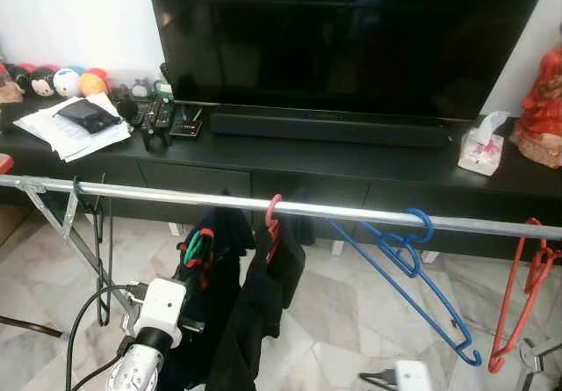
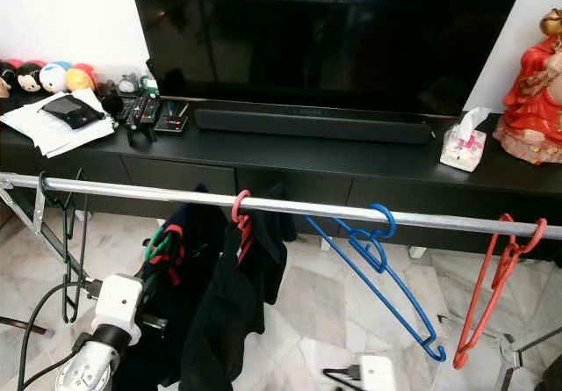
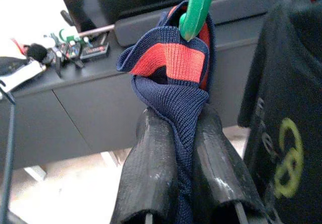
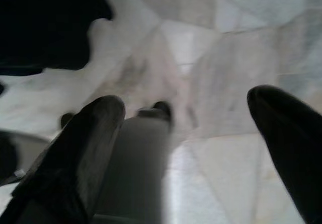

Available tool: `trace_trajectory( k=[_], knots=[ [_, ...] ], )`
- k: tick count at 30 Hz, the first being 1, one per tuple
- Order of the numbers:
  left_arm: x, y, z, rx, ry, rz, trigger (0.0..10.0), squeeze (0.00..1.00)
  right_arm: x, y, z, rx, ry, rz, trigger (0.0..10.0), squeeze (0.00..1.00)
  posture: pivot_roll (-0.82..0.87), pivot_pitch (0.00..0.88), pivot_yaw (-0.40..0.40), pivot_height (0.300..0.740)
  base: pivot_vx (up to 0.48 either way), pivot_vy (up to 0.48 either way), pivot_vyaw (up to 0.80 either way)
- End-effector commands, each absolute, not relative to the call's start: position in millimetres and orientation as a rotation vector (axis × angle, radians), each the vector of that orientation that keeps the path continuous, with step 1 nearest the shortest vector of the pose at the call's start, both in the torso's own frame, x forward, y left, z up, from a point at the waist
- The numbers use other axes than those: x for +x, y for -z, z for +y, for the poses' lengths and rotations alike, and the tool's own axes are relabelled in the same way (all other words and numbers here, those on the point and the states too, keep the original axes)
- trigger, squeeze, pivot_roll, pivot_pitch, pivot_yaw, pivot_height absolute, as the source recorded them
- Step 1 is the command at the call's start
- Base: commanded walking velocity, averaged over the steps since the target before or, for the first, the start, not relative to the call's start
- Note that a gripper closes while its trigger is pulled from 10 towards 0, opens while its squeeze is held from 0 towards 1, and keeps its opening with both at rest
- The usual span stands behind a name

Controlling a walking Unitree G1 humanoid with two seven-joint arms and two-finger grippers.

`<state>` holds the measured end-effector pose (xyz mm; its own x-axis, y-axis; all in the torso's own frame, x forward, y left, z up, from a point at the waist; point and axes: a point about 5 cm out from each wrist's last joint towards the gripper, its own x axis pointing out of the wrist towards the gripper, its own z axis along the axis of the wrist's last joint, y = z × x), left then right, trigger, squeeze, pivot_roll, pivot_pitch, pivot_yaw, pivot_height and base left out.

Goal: Hang hanger

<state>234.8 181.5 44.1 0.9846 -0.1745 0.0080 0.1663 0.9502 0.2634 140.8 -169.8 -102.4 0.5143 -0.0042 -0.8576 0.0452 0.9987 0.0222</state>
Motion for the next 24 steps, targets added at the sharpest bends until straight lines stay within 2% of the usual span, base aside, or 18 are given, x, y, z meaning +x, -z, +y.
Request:
trace_trajectory(
  k=[1, 7, 9, 14, 17, 24],
  knots=[
    [250.5, -59.0, 176.4, 0.266, 0.165, -0.089, 10.0, 0.00, 141.6, 102.4, -168.2, 0.024, 0.040, 1.034, 10.0, 0.00, -0.12, 0.000, -0.031, 0.740, 0.000, 0.000, 0.00],
    [268.3, -63.9, 176.0, 0.216, 0.126, -0.085, 10.0, 0.00, 147.6, 101.5, -142.1, 0.025, 0.016, 1.029, 10.0, 0.00, -0.13, 0.000, -0.026, 0.740, 0.000, 0.000, 0.00],
    [273.3, -63.6, 175.3, 0.212, 0.120, -0.070, 10.0, 0.00, 148.1, 100.9, -121.5, 0.028, -0.003, 1.031, 10.0, 0.00, -0.13, 0.000, -0.028, 0.740, 0.000, 0.000, 0.00],
    [277.5, -62.0, 175.3, 0.211, 0.112, -0.046, 10.0, 0.00, 147.0, 100.3, -105.9, 0.033, -0.017, 1.036, 10.0, 0.00, -0.13, 0.000, -0.029, 0.740, 0.000, 0.000, 0.00],
    [288.0, -65.1, 174.8, 0.180, 0.068, -0.022, 10.0, 0.00, 145.7, 97.0, -76.2, 0.043, -0.048, 1.044, 10.0, 0.00, -0.13, 0.000, -0.027, 0.740, 0.000, 0.000, 0.00],
    [288.0, -65.1, 174.8, 0.180, 0.068, -0.022, 10.0, 0.00, 145.7, 97.0, -76.2, 0.043, -0.048, 1.044, 10.0, 0.00, -0.13, 0.000, -0.027, 0.740, 0.000, 0.000, 0.00]
  ],
)
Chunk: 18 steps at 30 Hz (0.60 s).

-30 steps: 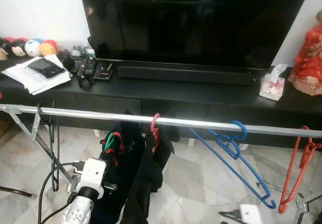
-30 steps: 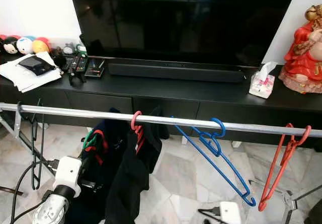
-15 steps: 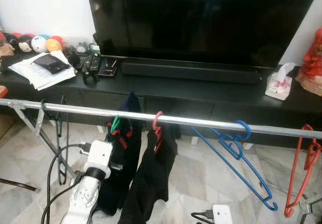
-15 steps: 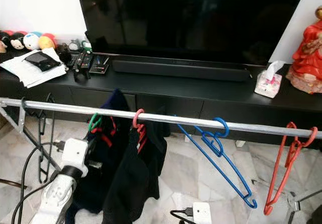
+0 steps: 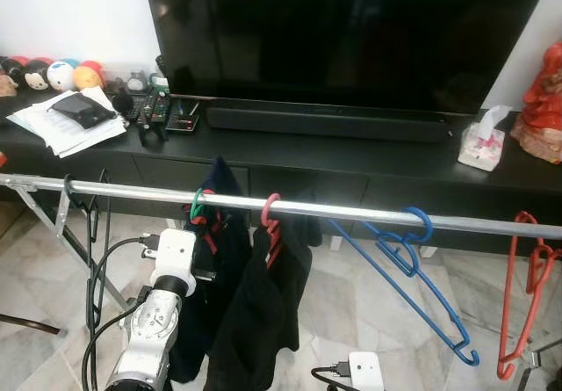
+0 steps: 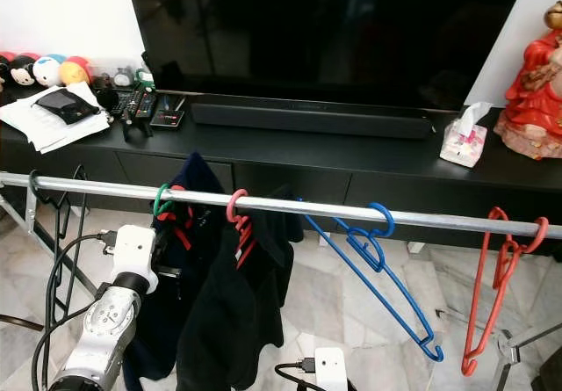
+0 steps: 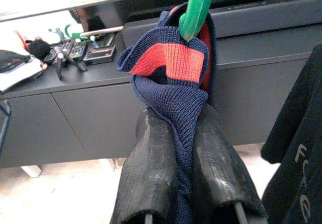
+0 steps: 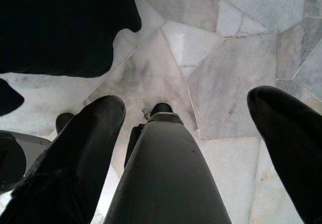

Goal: Hang hanger

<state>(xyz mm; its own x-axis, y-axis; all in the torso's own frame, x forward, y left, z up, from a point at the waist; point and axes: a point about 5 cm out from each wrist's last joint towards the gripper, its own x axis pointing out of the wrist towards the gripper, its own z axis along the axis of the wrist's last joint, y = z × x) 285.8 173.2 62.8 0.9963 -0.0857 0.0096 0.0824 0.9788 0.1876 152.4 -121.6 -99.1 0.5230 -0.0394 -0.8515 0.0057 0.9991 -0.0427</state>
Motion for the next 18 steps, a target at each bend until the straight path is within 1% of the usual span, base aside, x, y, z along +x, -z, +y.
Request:
trace_trajectory(
  k=[1, 18],
  knots=[
    [288.0, -65.1, 174.8, 0.180, 0.068, -0.022, 10.0, 0.00, 145.7, 97.0, -76.2, 0.043, -0.048, 1.044, 10.0, 0.00, -0.13, 0.000, -0.027, 0.740, 0.000, 0.000, 0.00],
    [288.0, -65.1, 174.8, 0.180, 0.068, -0.022, 10.0, 0.00, 145.7, 97.0, -76.2, 0.043, -0.048, 1.044, 10.0, 0.00, -0.13, 0.000, -0.027, 0.740, 0.000, 0.000, 0.00]
  ],
)
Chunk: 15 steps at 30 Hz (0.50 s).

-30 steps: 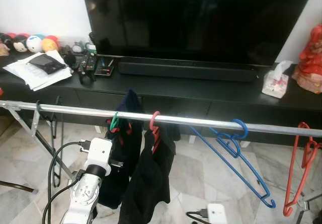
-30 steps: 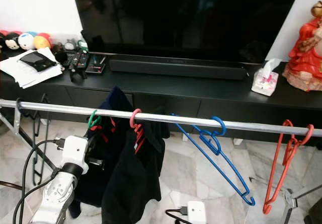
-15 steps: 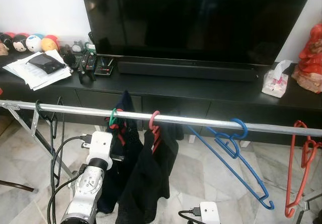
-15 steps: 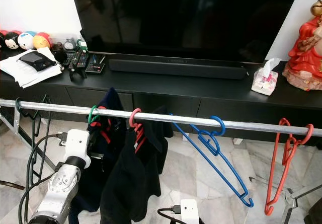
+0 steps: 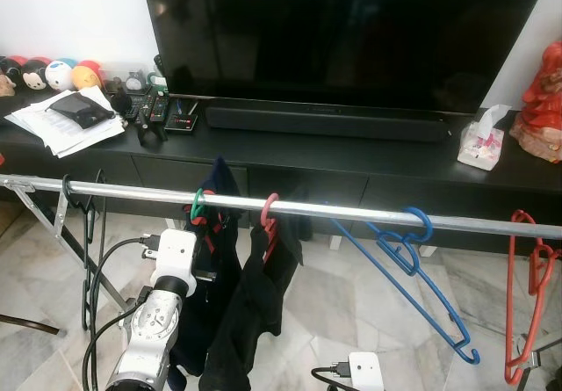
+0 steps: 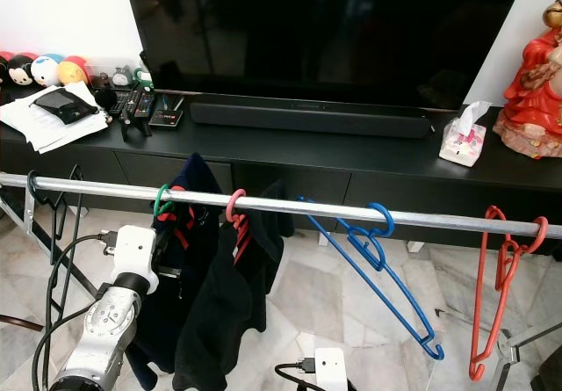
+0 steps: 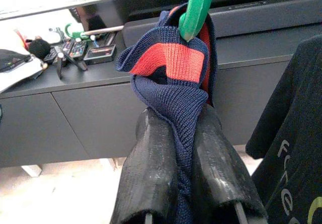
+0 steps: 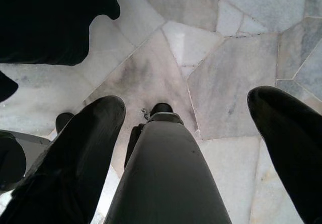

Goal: Hang hanger

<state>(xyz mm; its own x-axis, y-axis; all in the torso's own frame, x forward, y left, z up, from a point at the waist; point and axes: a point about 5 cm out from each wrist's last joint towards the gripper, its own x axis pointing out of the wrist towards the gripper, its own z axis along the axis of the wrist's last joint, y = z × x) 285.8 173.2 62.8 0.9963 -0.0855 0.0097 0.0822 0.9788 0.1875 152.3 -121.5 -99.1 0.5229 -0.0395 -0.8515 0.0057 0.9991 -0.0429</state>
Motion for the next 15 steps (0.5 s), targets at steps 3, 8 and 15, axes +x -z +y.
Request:
trace_trajectory(
  k=[3, 8, 15],
  knots=[
    [288.0, -65.1, 174.8, 0.180, 0.068, -0.022, 10.0, 0.00, 145.7, 97.0, -76.2, 0.043, -0.048, 1.044, 10.0, 0.00, -0.13, 0.000, -0.027, 0.740, 0.000, 0.000, 0.00],
    [323.9, -77.9, 170.4, 0.110, -0.020, 0.032, 10.0, 0.00, 144.7, 102.5, -126.9, 0.008, 0.034, 1.047, 10.0, 0.00, -0.14, 0.000, -0.027, 0.740, 0.000, 0.000, 0.00],
    [324.4, -79.8, 173.1, 0.109, -0.029, 0.023, 10.0, 0.00, 145.1, 102.3, -127.6, 0.003, 0.037, 1.045, 10.0, 0.00, -0.14, 0.000, -0.029, 0.740, 0.000, 0.000, 0.00]
  ],
)
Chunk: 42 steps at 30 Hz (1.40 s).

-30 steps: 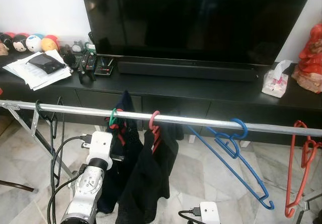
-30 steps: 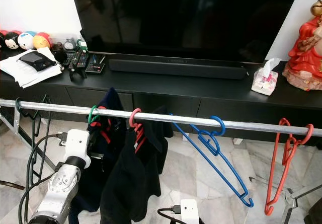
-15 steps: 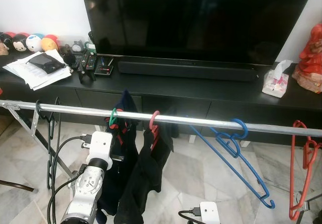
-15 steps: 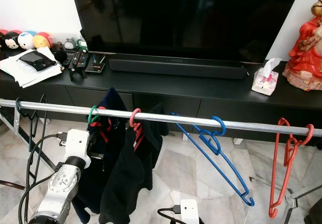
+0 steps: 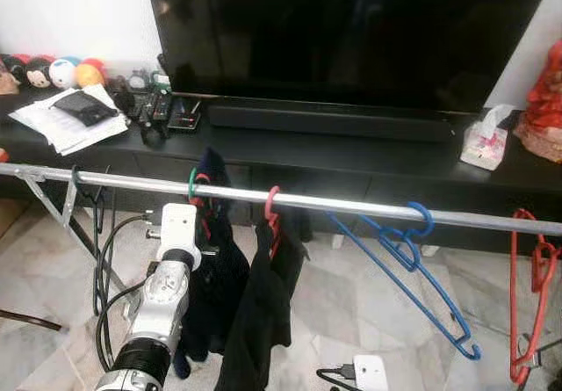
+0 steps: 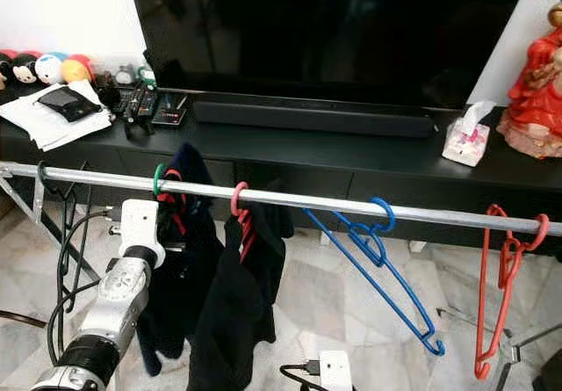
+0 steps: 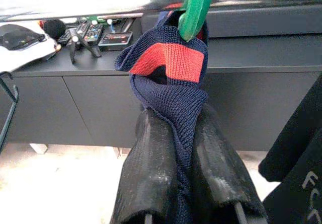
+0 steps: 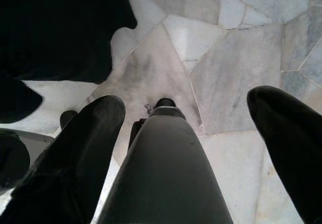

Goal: Hang hanger

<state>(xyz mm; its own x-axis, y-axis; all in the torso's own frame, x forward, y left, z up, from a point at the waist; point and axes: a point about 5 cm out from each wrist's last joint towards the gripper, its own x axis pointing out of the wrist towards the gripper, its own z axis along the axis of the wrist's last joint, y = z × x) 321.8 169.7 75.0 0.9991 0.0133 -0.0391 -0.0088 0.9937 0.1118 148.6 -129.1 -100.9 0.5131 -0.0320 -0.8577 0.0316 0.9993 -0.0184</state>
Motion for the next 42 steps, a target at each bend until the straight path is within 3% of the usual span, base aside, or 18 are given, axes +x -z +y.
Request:
trace_trajectory(
  k=[1, 9, 13, 23, 24, 25, 27, 42],
  knots=[
    [325.6, -80.1, 173.6, 0.110, -0.031, 0.023, 10.0, 0.00, 145.7, 102.2, -129.3, 0.002, 0.039, 1.044, 10.0, 0.00, -0.14, 0.000, -0.030, 0.740, 0.000, 0.000, 0.00],
    [329.8, -78.2, 173.8, 0.123, -0.025, 0.059, 10.0, 0.00, 147.4, 101.7, -134.7, 0.001, 0.044, 1.040, 10.0, 0.00, -0.14, 0.000, -0.029, 0.740, 0.000, 0.000, 0.00],
    [321.4, -57.7, 171.3, 0.169, 0.043, 0.177, 10.0, 0.00, 149.4, 101.1, -140.6, 0.001, 0.048, 1.037, 10.0, 0.00, -0.13, 0.000, -0.027, 0.740, 0.000, 0.000, 0.00],
    [313.3, -49.1, 173.0, 0.160, 0.046, 0.201, 10.0, 0.00, 150.0, 100.9, -141.0, 0.003, 0.046, 1.036, 10.0, 0.00, -0.13, 0.000, -0.025, 0.740, 0.000, 0.000, 0.00],
    [312.6, -48.9, 172.5, 0.154, 0.049, 0.200, 10.0, 0.61, 150.1, 100.9, -140.9, 0.003, 0.045, 1.036, 10.0, 0.00, -0.13, 0.000, -0.025, 0.740, 0.000, 0.000, 0.00],
    [312.6, -48.9, 172.5, 0.154, 0.049, 0.200, 10.0, 0.61, 150.1, 100.9, -140.9, 0.003, 0.045, 1.036, 10.0, 0.00, -0.13, 0.000, -0.025, 0.740, 0.000, 0.000, 0.00],
    [311.5, -49.3, 171.1, 0.146, 0.051, 0.189, 10.0, 1.00, 150.2, 100.8, -140.9, 0.003, 0.044, 1.036, 10.0, 0.00, -0.13, 0.000, -0.025, 0.740, 0.000, 0.000, 0.00],
    [302.1, -68.3, 167.0, 0.096, 0.070, 0.056, 10.0, 1.00, 150.4, 100.7, -141.8, 0.001, 0.042, 1.035, 10.0, 0.00, -0.13, 0.000, -0.027, 0.740, 0.000, 0.000, 0.00]
  ],
)
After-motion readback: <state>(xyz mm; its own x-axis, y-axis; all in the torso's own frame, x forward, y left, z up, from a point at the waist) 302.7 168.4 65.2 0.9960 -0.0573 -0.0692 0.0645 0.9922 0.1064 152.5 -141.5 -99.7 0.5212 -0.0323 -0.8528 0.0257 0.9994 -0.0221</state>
